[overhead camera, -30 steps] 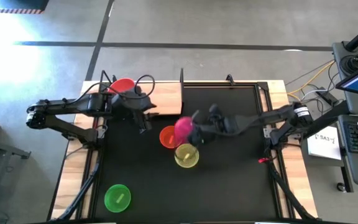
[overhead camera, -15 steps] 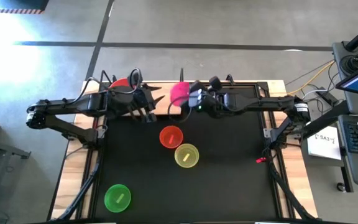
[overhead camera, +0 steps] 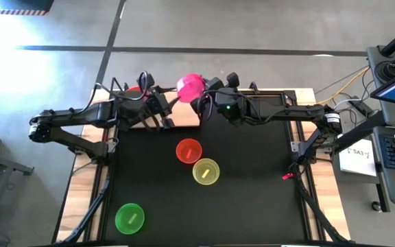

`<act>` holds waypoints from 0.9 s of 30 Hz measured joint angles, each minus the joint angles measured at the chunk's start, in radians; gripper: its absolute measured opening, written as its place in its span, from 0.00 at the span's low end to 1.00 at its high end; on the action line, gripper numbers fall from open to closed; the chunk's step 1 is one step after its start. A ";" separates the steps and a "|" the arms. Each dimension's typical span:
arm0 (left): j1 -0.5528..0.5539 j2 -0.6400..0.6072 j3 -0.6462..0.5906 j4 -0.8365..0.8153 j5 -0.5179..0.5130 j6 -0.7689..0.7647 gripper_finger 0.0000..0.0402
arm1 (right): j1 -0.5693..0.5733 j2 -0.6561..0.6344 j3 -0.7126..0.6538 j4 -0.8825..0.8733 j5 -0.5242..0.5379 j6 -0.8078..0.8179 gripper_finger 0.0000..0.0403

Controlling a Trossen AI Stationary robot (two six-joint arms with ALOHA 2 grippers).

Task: Place and stack bowls onto a shelf
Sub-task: Put the pink bowl on the shelf

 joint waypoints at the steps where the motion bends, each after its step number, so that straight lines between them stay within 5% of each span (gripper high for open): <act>1: 0.001 0.000 0.000 0.012 -0.024 0.007 0.33 | 0.000 0.000 0.000 0.005 -0.002 0.001 0.02; 16: 0.032 0.031 0.000 0.118 -0.057 0.032 0.33 | -0.001 0.012 0.000 0.120 -0.025 0.036 0.02; 21: 0.044 0.077 0.000 0.193 -0.166 0.101 0.33 | 0.000 0.028 0.000 0.118 -0.052 0.037 0.02; 27: 0.056 0.108 0.001 0.220 -0.183 0.134 0.24 | 0.000 0.029 -0.001 0.111 -0.050 0.029 0.02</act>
